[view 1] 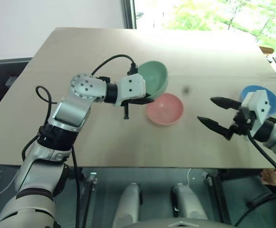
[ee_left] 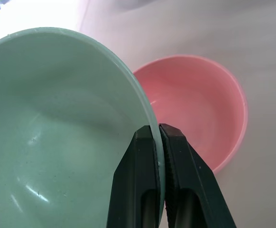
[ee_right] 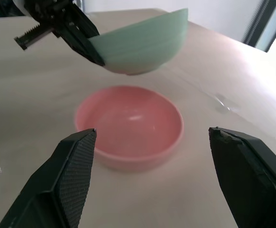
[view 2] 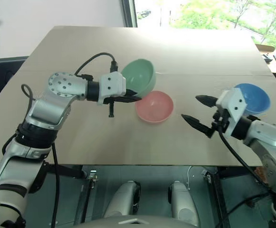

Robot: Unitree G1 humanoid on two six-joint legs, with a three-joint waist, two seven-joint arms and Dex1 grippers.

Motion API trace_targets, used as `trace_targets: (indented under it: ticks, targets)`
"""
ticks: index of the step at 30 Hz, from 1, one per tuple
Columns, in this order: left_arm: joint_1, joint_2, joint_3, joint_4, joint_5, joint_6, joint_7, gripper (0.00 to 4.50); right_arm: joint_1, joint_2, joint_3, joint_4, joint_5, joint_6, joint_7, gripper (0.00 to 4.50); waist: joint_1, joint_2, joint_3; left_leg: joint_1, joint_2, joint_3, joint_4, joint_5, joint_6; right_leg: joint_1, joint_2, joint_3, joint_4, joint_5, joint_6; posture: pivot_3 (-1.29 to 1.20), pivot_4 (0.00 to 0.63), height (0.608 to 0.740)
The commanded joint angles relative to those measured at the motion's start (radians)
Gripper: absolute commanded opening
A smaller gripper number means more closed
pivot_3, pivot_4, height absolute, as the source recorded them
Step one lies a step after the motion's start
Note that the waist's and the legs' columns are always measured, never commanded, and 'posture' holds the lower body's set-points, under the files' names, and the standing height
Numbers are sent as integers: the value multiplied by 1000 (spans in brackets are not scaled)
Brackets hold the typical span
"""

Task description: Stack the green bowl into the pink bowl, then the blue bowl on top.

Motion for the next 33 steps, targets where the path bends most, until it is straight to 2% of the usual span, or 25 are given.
trace_targets:
  ticks: [1, 8, 10, 11, 15, 19, 21, 22, 24, 26, 29, 30, 32, 33]
  targets:
    - [-45, -26, -16, 32, -1, -80, -58, 53, 13, -15, -48, -56, 31, -4, -10, 3977, -5, 0, 0, 0, 0, 0, 0, 0, 0, 0, 0, 0, 0, 0, 0, 0, 150, 740]
    - [-77, -51, -43, 91, 16, -150, -138, 53, 66, -38, -95, -88, 58, 8, -26, 3977, -7, 0, 0, 0, 0, -1, 0, 0, 0, 0, 1, 0, 0, 0, 0, 0, 150, 740]
    - [-77, -44, -46, 86, 6, -147, -180, 722, 82, -46, -109, -93, 64, 10, -28, 3977, -5, 0, 0, 0, 0, -1, 0, 0, 0, 0, 0, 0, 0, 0, 0, 0, 150, 740]
    - [-76, -42, -43, 84, 3, -148, -188, 850, 87, -49, -113, -94, 67, 10, -30, 3977, -5, 0, 0, -1, 0, -1, 0, 0, 0, 0, 0, 0, 0, 0, 0, 0, 150, 740]
    - [-78, -58, 19, 71, -36, -100, -154, 2366, 84, -58, -109, -83, 66, 7, -39, 3977, -5, 0, 0, 0, 0, -1, 1, 0, 0, 1, 0, 0, 0, 0, 0, 0, 150, 740]
    - [-69, -40, 97, 30, -138, 68, -144, 2366, 93, -72, -68, -52, -21, -19, -65, 3977, -10, 0, 0, 0, 0, -1, 1, 0, 0, 0, 1, -1, 0, 0, 0, 0, 150, 740]
    - [-43, -38, 157, -7, -169, 77, -103, 2366, 92, -96, -27, -3, -99, -2, -101, 3977, -9, 0, 0, 0, 0, -1, 1, 0, 0, 0, 1, -1, 0, 0, 0, 0, 150, 740]
    - [-19, -64, 232, -16, -271, 141, -81, 2366, 70, -115, 12, 62, -168, 15, -144, 3977, -8, 0, 0, 0, 0, -1, 1, 0, 0, 1, 0, -1, 0, 0, 0, 0, 150, 740]
    - [27, -99, 328, -24, -379, 184, -44, 2366, 36, -139, 65, 159, -254, 35, -194, 3977, -9, 1, -1, 0, 0, -1, 1, 0, 0, 1, 0, 0, 0, 0, 0, 0, 150, 740]
    - [78, -94, 359, -56, -369, 165, -3, 2366, 3, -140, 97, 225, -285, 35, -203, 3977, -9, 1, -1, 0, 0, 0, 3, 0, 0, 1, 0, 0, 0, 0, 0, 0, 150, 740]
    - [137, -49, 396, -97, -458, 233, -62, 2366, -74, -126, 140, 324, -330, 29, -219, 3977, -13, 1, -1, 1, 1, -1, 2, 0, 0, 1, 1, 0, 1, 0, 0, 0, 150, 740]
    - [154, -23, 408, -111, -515, 285, -106, 2883, -102, -129, 160, 355, -360, 32, -235, 3977, -12, 1, -1, 1, 1, -1, 2, 0, 0, 1, 1, 0, 2, 0, 0, 0, 150, 740]
    - [176, 4, 427, -134, -580, 346, -127, 3069, -140, -136, 190, 394, -409, 35, -256, 3977, -11, 1, -1, 1, 1, -1, 3, 0, 0, 1, 1, 0, 1, 0, 0, 0, 150, 740]
    - [192, 22, 432, -149, -593, 365, -127, 3673, -163, -133, 197, 412, -417, 32, -253, 3977, -11, 1, -1, 0, 1, -1, 3, 0, 0, 1, 1, -1, 1, 0, 0, 0, 150, 740]
